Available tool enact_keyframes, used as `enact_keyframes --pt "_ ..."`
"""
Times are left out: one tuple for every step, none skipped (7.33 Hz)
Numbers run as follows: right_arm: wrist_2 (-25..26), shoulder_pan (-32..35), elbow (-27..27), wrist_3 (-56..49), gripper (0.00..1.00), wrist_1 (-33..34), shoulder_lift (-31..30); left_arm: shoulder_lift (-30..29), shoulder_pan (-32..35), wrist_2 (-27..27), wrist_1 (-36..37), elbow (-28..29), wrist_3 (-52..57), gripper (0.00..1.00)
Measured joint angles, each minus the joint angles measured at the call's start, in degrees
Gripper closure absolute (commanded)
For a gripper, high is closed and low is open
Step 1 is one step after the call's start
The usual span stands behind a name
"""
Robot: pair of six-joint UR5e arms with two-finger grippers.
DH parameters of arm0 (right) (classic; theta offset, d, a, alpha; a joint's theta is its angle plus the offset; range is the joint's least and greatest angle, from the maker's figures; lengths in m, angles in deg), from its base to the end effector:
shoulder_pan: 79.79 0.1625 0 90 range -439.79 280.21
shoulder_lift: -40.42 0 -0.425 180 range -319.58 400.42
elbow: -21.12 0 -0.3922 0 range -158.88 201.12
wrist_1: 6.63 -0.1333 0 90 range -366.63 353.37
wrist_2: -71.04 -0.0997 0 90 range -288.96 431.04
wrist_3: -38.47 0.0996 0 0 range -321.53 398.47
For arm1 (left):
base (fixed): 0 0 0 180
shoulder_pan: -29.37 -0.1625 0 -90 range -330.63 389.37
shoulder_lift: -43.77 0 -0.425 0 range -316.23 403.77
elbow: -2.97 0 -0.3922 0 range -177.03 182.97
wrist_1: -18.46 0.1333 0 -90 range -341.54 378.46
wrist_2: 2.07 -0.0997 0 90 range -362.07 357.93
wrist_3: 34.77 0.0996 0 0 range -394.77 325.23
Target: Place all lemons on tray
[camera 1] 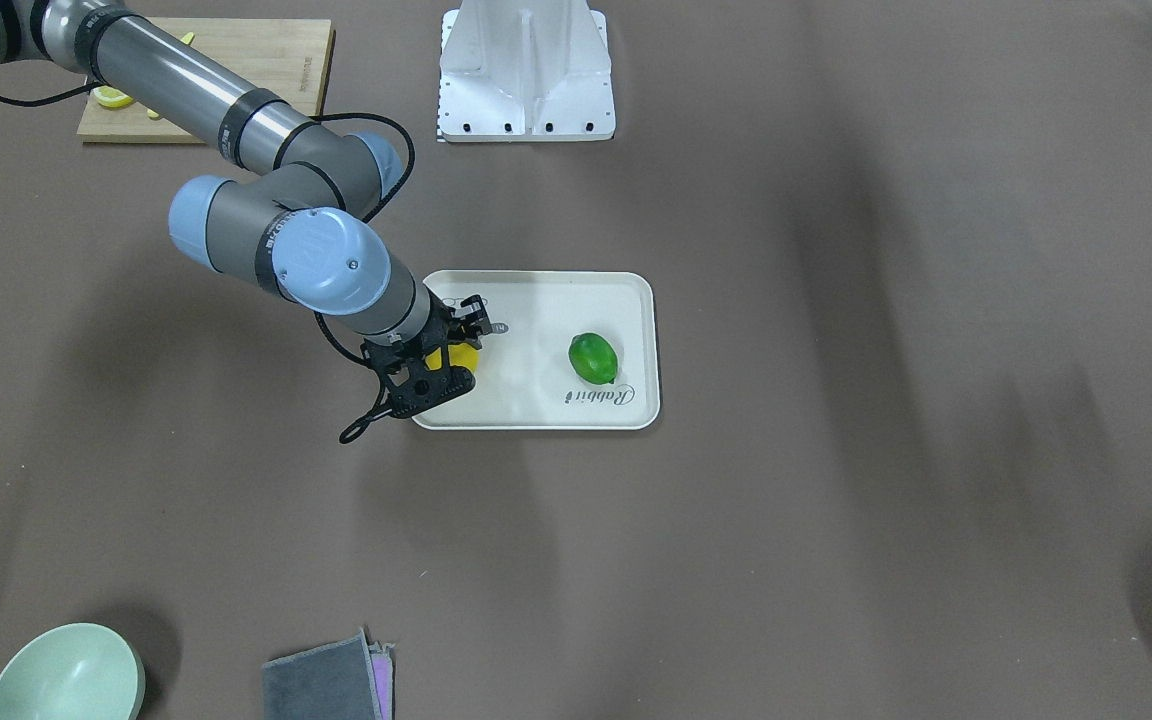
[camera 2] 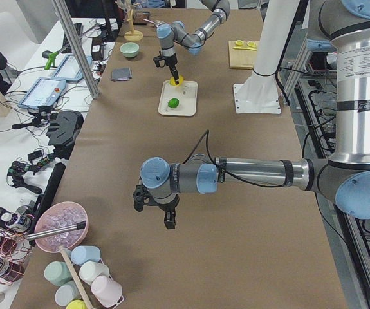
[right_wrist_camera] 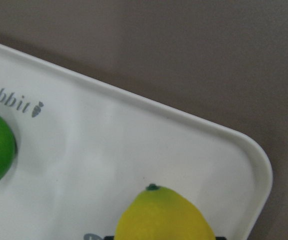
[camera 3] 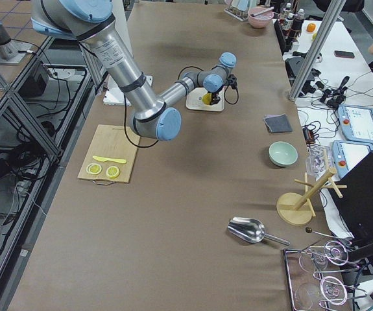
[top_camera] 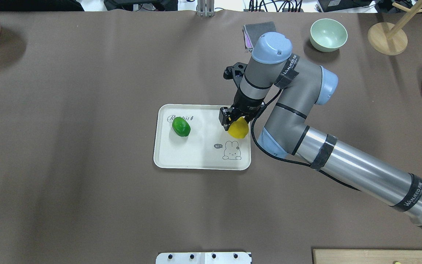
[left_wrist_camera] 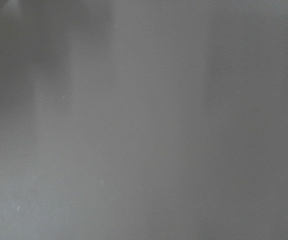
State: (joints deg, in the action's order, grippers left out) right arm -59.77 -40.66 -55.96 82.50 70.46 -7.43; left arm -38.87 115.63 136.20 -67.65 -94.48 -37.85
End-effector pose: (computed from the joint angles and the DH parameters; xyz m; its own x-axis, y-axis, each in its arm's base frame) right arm -0.5403 -0.5275 0.2751 0.4986 -0.2958 0.8148 0.3180 0.9369 0.1456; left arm -0.0306 -0.4358 0.6561 0.6700 -0.0594 -0.7400 -0.0291 0.9939 -0.1062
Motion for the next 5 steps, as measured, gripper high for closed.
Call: enact_keyframes --pt "0.02 -0.06 0.02 -0.09 0.0 -0.08 -0.08 2.1 0.43 -0.13 0.16 -1.34 0.11 0.02" --pt "0.1 -0.06 0.02 -0.43 0.0 -0.14 -0.1 2.92 0.83 -0.17 1.11 -2.0 0.21 0.02" --pt "0.25 0.08 -0.01 -0.99 0.0 -0.17 -0.12 3.03 1.33 -0.23 2.62 -2.38 0.36 0.02" --pt "0.27 0.63 -0.1 -1.32 0.0 -0.18 -0.13 3.04 1.64 -0.32 3.43 -2.5 0.68 0.02" --pt "0.07 1.86 -0.3 -1.48 0.0 -0.19 -0.19 3.18 1.81 -0.6 3.77 -2.45 2.34 0.02"
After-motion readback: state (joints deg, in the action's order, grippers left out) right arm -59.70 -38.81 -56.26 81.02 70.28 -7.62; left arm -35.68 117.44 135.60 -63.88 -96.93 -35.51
